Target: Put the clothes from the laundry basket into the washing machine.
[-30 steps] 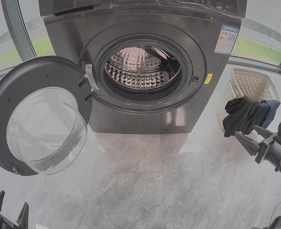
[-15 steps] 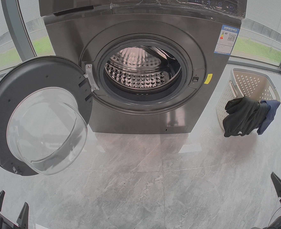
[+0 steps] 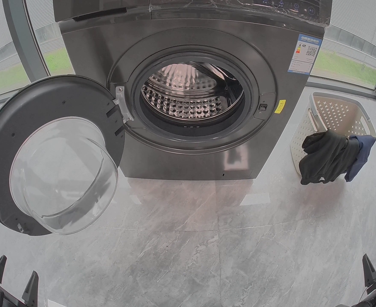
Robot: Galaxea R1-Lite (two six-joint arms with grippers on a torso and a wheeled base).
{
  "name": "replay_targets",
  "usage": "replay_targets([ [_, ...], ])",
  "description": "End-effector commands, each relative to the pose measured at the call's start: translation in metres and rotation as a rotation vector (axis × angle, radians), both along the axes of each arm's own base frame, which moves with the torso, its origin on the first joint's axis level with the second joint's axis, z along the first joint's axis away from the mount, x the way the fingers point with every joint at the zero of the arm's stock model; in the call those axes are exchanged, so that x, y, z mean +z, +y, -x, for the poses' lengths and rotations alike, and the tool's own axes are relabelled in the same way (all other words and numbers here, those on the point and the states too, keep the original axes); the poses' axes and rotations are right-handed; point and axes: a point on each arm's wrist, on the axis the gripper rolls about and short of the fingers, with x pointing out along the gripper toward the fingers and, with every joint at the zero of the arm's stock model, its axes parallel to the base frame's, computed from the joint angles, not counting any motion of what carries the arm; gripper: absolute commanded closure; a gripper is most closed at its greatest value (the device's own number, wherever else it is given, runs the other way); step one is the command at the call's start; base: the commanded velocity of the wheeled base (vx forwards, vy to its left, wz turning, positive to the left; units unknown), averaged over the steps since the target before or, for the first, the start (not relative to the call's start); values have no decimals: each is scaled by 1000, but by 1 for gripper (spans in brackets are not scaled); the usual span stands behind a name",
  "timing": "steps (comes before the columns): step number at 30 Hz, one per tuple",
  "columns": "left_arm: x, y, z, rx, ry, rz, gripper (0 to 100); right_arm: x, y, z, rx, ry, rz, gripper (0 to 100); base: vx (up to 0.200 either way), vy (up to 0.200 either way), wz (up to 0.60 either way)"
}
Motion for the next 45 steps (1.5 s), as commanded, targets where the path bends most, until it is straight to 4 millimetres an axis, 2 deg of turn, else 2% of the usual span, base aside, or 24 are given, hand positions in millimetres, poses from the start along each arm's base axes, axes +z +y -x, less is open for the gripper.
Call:
replay_targets([
  [1, -4, 0, -1, 1, 7, 0, 0, -5, 0, 0, -3, -2, 1, 0, 0, -200, 0],
  [11, -4, 0, -1, 1, 7, 1, 0, -5, 0, 0, -3, -2, 1, 0, 0, -200, 0],
  [20, -4, 0, -1, 1, 7, -2, 0, -5, 0, 0, -3, -2, 1, 0, 0, 0, 0],
  [45, -4, 0, -1, 1, 7, 1, 0, -5, 0, 0, -3, -2, 1, 0, 0, -200, 0],
])
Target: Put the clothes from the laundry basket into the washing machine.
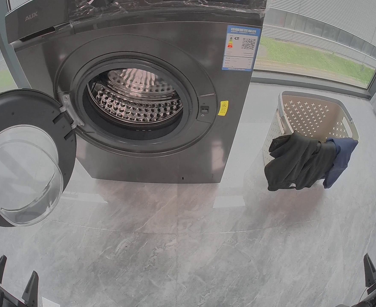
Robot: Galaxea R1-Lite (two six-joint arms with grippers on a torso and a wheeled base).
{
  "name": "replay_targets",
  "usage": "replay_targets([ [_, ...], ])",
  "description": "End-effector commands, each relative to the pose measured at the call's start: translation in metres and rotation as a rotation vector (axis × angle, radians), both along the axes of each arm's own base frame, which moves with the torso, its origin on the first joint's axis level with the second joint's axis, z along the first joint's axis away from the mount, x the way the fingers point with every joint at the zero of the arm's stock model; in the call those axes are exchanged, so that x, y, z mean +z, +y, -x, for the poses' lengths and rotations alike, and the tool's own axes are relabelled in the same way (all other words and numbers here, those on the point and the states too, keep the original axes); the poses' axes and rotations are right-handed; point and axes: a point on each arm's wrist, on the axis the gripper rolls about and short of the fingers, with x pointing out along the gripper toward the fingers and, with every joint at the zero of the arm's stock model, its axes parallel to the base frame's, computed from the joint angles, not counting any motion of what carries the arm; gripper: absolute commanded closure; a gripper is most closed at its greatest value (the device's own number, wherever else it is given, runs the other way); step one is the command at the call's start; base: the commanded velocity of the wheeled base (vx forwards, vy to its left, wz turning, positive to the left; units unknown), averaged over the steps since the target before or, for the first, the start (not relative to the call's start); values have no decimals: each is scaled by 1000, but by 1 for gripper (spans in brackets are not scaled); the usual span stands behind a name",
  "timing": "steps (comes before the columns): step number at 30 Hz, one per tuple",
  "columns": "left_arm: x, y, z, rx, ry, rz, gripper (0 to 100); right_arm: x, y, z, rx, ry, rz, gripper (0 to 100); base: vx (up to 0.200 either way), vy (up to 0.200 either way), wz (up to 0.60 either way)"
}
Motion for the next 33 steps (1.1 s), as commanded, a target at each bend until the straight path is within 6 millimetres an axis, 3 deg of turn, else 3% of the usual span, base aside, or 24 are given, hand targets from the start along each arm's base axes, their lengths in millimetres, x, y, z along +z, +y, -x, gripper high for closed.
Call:
replay_targets([
  [1, -4, 0, -1, 0, 7, 0, 0, -5, 0, -2, 0, 23, 0, 0, 0, -200, 0],
  [33, -4, 0, -1, 5, 7, 2, 0, -5, 0, -2, 0, 23, 0, 0, 0, -200, 0],
])
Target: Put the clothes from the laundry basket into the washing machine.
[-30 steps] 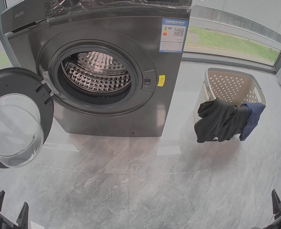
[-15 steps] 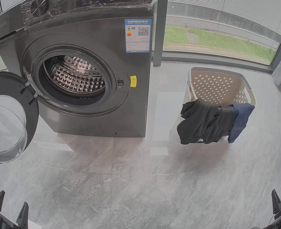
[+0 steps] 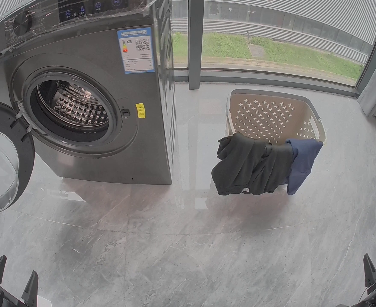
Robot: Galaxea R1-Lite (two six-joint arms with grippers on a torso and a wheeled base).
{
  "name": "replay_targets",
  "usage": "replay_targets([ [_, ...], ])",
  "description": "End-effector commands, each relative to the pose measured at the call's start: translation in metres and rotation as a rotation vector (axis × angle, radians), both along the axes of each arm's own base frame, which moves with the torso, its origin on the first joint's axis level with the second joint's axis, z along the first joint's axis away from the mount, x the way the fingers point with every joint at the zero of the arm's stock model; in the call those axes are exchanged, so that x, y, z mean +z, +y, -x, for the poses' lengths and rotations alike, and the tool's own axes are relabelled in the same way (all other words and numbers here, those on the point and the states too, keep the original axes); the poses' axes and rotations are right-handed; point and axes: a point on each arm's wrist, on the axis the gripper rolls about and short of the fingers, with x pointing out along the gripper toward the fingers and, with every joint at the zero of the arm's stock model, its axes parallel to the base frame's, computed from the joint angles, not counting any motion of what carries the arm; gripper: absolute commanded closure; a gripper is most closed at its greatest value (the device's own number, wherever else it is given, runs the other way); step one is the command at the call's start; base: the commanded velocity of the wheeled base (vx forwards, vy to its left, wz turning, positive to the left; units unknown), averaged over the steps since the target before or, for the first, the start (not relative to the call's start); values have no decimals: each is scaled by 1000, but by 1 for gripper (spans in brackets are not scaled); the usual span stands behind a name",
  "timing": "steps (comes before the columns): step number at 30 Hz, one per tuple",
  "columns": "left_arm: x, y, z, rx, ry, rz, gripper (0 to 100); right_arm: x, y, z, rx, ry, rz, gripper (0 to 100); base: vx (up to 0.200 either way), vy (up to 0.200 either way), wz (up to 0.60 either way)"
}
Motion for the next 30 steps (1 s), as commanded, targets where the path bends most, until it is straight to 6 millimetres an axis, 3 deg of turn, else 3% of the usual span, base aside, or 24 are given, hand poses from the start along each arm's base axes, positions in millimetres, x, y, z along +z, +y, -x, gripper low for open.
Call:
replay_targets([
  [1, -4, 0, -1, 0, 7, 0, 0, -5, 0, -2, 0, 22, 0, 0, 0, -200, 0],
  [5, -4, 0, 0, 2, 5, 0, 0, -5, 0, -2, 0, 22, 0, 0, 0, -200, 0],
  [17, -4, 0, -1, 0, 7, 0, 0, -5, 0, -2, 0, 22, 0, 0, 0, 0, 0],
  [23, -4, 0, -1, 0, 7, 1, 0, -5, 0, -2, 0, 22, 0, 0, 200, 0, 0],
  [30, -4, 0, -1, 2, 7, 3, 0, -5, 0, -2, 0, 22, 0, 0, 0, 0, 0],
])
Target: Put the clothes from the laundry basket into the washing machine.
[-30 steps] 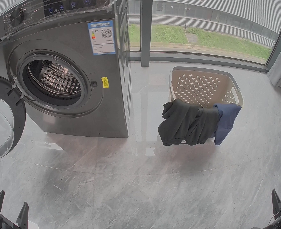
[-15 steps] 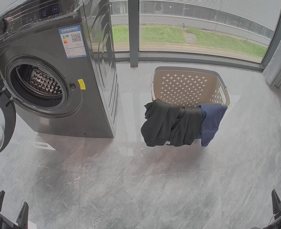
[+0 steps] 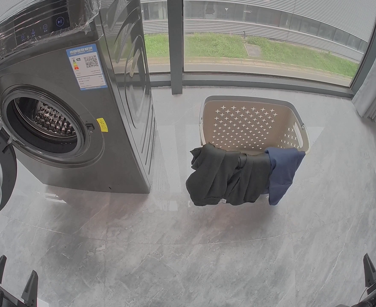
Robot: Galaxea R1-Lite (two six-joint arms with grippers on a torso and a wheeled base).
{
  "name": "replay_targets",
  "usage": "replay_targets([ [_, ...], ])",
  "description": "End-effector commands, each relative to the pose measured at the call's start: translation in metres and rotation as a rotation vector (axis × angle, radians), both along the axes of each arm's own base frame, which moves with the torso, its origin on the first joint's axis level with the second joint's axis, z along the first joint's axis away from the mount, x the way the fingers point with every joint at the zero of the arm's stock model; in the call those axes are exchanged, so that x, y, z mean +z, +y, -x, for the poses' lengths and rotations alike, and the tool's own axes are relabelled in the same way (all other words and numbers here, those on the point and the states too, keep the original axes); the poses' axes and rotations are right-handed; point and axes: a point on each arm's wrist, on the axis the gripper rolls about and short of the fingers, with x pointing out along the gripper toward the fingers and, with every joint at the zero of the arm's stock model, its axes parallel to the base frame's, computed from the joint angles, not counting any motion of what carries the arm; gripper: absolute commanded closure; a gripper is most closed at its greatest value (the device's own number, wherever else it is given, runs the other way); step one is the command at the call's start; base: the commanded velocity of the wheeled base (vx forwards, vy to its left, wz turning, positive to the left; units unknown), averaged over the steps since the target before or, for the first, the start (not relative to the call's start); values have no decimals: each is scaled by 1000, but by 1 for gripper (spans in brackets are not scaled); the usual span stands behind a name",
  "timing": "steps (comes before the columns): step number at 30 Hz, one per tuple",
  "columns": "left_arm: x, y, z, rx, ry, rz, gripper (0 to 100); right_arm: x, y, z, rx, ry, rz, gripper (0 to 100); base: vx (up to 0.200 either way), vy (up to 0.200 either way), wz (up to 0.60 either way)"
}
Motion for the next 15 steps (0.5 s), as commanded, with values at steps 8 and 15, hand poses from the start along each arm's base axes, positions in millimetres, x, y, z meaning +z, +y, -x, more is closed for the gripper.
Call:
replay_targets([
  [8, -4, 0, -1, 3, 7, 2, 0, -5, 0, -2, 0, 20, 0, 0, 0, -150, 0],
  [15, -4, 0, -1, 3, 7, 1, 0, -5, 0, -2, 0, 20, 0, 0, 0, -200, 0],
])
